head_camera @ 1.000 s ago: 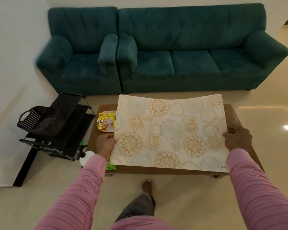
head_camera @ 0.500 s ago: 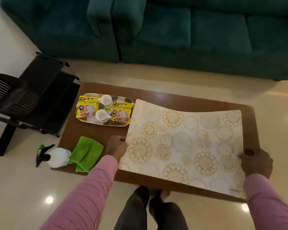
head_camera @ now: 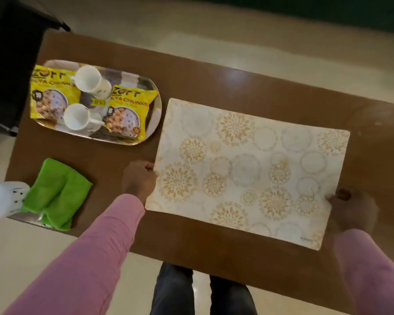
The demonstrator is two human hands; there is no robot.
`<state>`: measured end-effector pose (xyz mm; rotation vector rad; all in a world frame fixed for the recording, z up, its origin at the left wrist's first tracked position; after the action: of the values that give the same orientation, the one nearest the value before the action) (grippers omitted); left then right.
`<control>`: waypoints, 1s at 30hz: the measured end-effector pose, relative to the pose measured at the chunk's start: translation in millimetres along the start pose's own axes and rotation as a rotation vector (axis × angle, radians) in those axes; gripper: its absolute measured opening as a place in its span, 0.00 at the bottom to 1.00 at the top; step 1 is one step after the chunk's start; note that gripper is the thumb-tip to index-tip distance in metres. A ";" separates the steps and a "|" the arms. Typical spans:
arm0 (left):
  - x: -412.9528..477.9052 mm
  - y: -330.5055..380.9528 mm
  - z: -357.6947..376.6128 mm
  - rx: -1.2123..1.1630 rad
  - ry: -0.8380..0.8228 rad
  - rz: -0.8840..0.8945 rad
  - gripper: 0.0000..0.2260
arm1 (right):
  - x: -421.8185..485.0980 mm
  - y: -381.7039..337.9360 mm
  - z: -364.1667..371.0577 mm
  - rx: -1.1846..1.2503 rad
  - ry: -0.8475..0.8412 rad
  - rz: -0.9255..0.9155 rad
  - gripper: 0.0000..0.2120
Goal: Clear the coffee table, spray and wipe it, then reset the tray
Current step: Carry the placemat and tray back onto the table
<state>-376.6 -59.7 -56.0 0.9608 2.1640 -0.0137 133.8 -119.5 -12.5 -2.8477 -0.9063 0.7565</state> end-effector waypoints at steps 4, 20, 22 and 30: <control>-2.4 -3.6 6.7 0.036 0.048 -0.005 0.11 | 8.4 2.3 6.8 0.006 -0.064 -0.002 0.11; -5.2 -7.4 26.3 0.048 0.151 0.072 0.08 | 8.2 -25.1 10.6 -0.313 -0.042 -0.210 0.17; -2.7 -12.8 25.9 0.059 0.146 0.078 0.08 | 6.5 -31.1 10.8 -0.348 -0.051 -0.229 0.14; -24.4 27.1 -12.0 0.268 0.171 0.352 0.10 | -30.1 -70.2 29.2 -0.117 0.012 -0.016 0.22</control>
<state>-356.3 -52.1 -24.3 1.5369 2.1509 -0.0548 61.8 -81.0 -11.1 -2.9378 -1.0026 0.7069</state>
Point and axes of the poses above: each hand's wrist, its own x-axis towards the middle knuckle, its own z-axis out of the palm, y = z × x, the point moved 8 cm from there along x, towards the middle knuckle, and after that the axes turned 1 degree about -y, right-handed, at the moved point
